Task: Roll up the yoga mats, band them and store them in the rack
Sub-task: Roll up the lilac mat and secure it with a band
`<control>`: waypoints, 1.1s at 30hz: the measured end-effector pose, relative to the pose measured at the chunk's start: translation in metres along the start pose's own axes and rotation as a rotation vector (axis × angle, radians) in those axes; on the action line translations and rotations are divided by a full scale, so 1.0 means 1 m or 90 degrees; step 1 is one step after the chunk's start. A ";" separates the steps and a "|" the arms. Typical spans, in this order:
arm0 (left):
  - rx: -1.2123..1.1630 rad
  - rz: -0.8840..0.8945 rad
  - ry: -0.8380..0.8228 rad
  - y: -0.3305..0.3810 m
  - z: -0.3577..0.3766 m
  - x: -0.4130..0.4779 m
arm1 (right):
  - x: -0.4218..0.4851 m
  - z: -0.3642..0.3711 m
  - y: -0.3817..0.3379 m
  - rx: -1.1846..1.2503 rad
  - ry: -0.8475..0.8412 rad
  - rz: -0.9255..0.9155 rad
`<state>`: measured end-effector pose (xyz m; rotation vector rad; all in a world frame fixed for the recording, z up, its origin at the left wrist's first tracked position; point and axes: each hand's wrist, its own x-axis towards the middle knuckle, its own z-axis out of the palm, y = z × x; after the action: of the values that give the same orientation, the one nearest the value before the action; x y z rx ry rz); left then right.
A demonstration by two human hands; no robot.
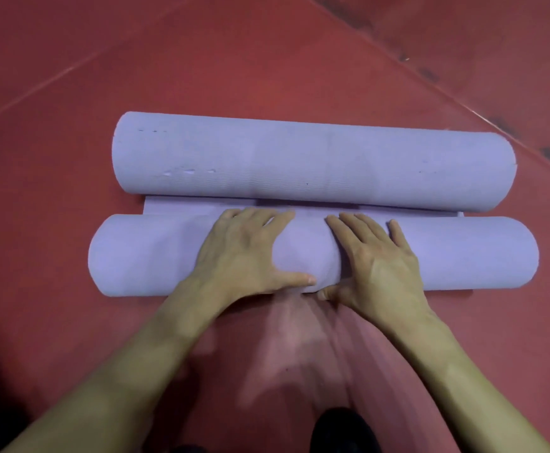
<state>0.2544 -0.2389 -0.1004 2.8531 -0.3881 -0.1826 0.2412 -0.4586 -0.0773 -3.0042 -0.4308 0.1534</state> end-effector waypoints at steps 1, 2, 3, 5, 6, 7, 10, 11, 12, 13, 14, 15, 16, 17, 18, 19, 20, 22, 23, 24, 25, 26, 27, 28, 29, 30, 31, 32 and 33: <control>0.008 0.009 0.024 0.001 0.003 -0.004 | 0.000 -0.001 0.000 0.000 0.000 -0.001; 0.015 0.015 0.063 0.004 0.006 -0.012 | -0.001 -0.002 0.000 -0.002 -0.001 -0.001; 0.022 0.017 0.099 0.007 0.011 -0.022 | -0.003 -0.003 -0.001 -0.003 0.001 0.002; 0.065 0.020 0.102 0.010 0.018 -0.039 | -0.009 -0.004 -0.003 -0.005 0.007 0.003; 0.097 0.024 0.078 0.009 0.019 -0.043 | -0.010 -0.005 -0.004 -0.008 0.008 0.003; 0.121 0.031 0.065 0.008 0.020 -0.043 | -0.010 -0.005 -0.006 -0.012 0.009 0.004; 0.113 0.071 0.089 0.000 0.011 -0.029 | -0.008 -0.013 -0.007 -0.013 0.006 0.019; 0.097 0.091 0.101 -0.001 0.006 -0.026 | -0.010 -0.017 -0.007 -0.006 0.001 0.024; 0.085 0.113 0.101 -0.002 0.001 -0.023 | -0.013 -0.022 -0.006 0.000 -0.005 0.029; 0.080 0.135 0.091 -0.001 -0.003 -0.023 | -0.017 -0.026 -0.005 0.002 -0.019 0.037; 0.081 0.158 0.074 0.000 -0.006 -0.023 | -0.023 -0.029 -0.004 -0.003 -0.041 0.045; 0.082 0.175 0.052 0.002 -0.006 -0.024 | -0.030 -0.031 -0.003 -0.011 -0.065 0.050; 0.076 0.180 0.025 0.004 -0.006 -0.026 | -0.036 -0.030 -0.001 -0.017 -0.083 0.050; 0.065 0.177 -0.001 0.005 -0.005 -0.027 | -0.040 -0.029 0.001 -0.017 -0.090 0.048; 0.057 0.171 -0.025 0.006 -0.004 -0.026 | -0.040 -0.030 0.001 -0.006 -0.103 0.054; 0.053 0.167 -0.046 0.006 -0.005 -0.024 | -0.039 -0.031 0.000 0.010 -0.124 0.067; 0.049 0.163 -0.065 0.007 -0.007 -0.022 | -0.036 -0.034 0.001 0.031 -0.155 0.078; 0.043 0.156 -0.085 0.005 -0.011 -0.018 | -0.033 -0.036 0.003 0.079 -0.227 0.088; 0.046 0.153 -0.085 0.006 -0.012 -0.017 | -0.031 -0.036 0.005 0.087 -0.248 0.088; 0.052 0.146 -0.088 0.007 -0.014 -0.017 | -0.030 -0.034 0.007 0.085 -0.261 0.085; 0.061 0.137 -0.093 0.010 -0.016 -0.019 | -0.029 -0.032 0.010 0.077 -0.271 0.076; 0.067 0.129 -0.096 0.014 -0.017 -0.023 | -0.029 -0.030 0.012 0.068 -0.286 0.060; 0.070 0.125 -0.096 0.018 -0.018 -0.029 | -0.030 -0.028 0.016 0.062 -0.304 0.036; 0.072 0.121 -0.100 0.024 -0.019 -0.036 | -0.031 -0.029 0.018 0.060 -0.319 0.009; 0.067 0.117 -0.105 0.030 -0.019 -0.046 | -0.034 -0.029 0.022 0.061 -0.330 -0.020; 0.048 0.110 -0.110 0.035 -0.017 -0.057 | -0.037 -0.030 0.025 0.068 -0.334 -0.053; 0.021 0.103 -0.118 0.041 -0.013 -0.069 | -0.040 -0.031 0.028 0.079 -0.333 -0.084; -0.005 0.092 -0.128 0.045 -0.010 -0.079 | -0.043 -0.030 0.031 0.091 -0.331 -0.112; -0.025 0.075 -0.135 0.047 -0.007 -0.088 | -0.045 -0.030 0.032 0.101 -0.329 -0.132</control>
<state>0.1601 -0.2571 -0.0737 2.7701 -0.5855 -0.4675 0.2100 -0.5045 -0.0470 -2.7107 -0.7279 0.9068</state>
